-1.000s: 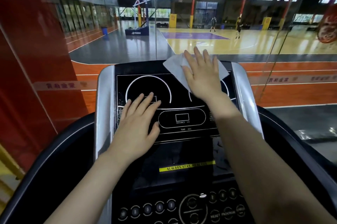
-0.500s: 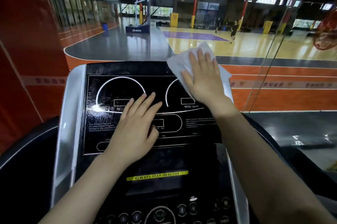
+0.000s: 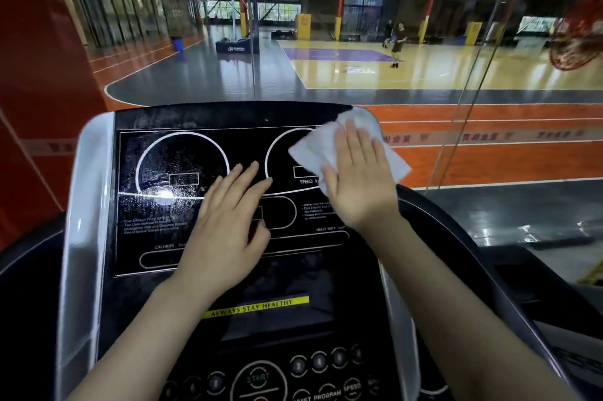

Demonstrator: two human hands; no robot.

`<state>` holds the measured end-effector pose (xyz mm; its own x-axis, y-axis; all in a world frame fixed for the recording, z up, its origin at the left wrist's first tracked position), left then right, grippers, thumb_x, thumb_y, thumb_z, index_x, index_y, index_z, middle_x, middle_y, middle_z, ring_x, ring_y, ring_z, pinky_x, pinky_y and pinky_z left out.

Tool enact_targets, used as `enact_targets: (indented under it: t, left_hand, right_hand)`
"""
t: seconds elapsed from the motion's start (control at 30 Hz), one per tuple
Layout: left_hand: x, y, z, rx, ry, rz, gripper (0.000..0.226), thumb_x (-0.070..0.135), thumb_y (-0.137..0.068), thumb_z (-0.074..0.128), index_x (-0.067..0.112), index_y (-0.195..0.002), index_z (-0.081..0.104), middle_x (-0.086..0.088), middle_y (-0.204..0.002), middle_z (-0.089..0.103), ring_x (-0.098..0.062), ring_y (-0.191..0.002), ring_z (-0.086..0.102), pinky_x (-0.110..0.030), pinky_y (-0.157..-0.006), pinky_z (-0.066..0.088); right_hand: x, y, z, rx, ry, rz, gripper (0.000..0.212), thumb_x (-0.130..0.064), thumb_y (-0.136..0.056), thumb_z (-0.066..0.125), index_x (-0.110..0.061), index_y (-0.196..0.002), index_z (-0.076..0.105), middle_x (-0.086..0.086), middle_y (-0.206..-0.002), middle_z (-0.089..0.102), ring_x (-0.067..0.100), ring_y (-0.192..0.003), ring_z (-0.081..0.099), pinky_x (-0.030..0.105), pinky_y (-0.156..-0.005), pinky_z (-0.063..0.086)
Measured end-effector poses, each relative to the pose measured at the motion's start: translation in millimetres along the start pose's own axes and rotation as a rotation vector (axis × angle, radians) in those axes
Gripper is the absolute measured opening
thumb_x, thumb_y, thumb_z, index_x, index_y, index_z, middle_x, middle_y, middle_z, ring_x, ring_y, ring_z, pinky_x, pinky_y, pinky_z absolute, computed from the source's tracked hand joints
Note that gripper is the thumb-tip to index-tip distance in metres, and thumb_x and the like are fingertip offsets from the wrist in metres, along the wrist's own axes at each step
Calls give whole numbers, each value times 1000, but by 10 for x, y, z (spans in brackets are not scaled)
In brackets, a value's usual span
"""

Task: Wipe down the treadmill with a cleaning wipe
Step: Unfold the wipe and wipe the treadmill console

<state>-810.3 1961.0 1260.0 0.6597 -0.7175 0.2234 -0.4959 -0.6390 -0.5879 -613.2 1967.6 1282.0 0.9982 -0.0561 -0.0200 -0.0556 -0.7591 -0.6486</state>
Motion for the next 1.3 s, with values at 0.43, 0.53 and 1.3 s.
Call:
enact_targets:
  t: [0.43,0.53,1.3]
  left_hand:
    - [235,239,174,4,39,-52,63,36,-88,37,22,-149,39,6,-162,24,-3,-149,4,-24,-122,-3]
    - [221,413,192,2,54,-96,62,33,-89,39,24,-151,35,9,-162,21,-3,-150,2,-34,-124,3]
    - [-1112,2120,-847,290,319,-520,64,19,-88,40,18,-151,35,11,-161,21,-3,-150,15,-34,-121,15]
  right_hand:
    - [318,545,75,-88,-14,-70,55,-25,-102,22,9,-144,34,27,-158,16,42,-148,4,51,-121,8]
    - [292,1270,114,-118,-9,-63,56,-27,-100,31,4,-147,34,20,-160,16,41,-149,3,52,-120,12]
    - [-1220,1547,247,-226,-167,-377,52,-29,-100,36,-20,-152,32,0,-161,21,24,-150,14,44,-120,16]
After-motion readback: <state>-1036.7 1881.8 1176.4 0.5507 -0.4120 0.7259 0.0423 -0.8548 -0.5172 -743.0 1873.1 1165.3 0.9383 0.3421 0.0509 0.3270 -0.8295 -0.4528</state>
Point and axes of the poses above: each hand's wrist, its own y-axis away from the middle knuckle, its own z-axis out of the palm, x = y × z, the point moved 9 cm from there along -y, towards the middle knuckle
